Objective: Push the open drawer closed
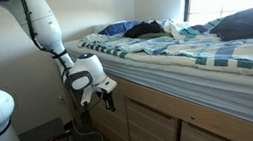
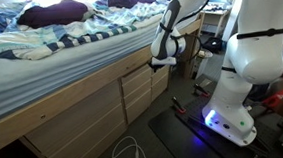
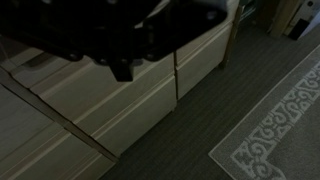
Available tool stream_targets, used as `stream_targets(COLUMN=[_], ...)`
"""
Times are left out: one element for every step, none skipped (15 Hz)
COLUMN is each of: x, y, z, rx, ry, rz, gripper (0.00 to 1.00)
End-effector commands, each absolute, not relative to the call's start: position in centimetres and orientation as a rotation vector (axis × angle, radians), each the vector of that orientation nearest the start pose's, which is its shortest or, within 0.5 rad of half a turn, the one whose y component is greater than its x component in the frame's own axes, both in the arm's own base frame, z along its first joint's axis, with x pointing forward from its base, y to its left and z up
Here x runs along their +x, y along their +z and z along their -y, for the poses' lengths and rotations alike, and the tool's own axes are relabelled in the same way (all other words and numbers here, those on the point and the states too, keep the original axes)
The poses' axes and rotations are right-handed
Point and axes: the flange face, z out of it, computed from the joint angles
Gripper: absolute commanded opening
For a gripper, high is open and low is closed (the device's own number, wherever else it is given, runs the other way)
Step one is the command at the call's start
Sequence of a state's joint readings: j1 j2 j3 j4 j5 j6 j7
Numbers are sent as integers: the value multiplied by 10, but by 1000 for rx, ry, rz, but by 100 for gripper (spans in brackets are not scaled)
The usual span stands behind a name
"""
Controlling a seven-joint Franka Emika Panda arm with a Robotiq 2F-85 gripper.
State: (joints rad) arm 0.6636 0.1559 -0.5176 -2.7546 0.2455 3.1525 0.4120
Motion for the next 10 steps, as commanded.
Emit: stream_targets(x=[422,426,429,432,435,437,435,437,438,438], y=[223,226,230,234,236,241,229,232,234,235], z=[-29,-29,-29,-30,-31,-32,-29,-30,-30,-31], rx=[-3004,-3012,-3017,-3022,-3028,-3023,-3037,-3036,-3032,-3031], ry=[-402,-397,-393,-393,-397,-402,-423,-426,-428,-429], rz=[-678,-658,-641,-624,-614,-599,-614,-603,-602,-600], gripper=[0,0,0,0,26,27,7,15,22,27])
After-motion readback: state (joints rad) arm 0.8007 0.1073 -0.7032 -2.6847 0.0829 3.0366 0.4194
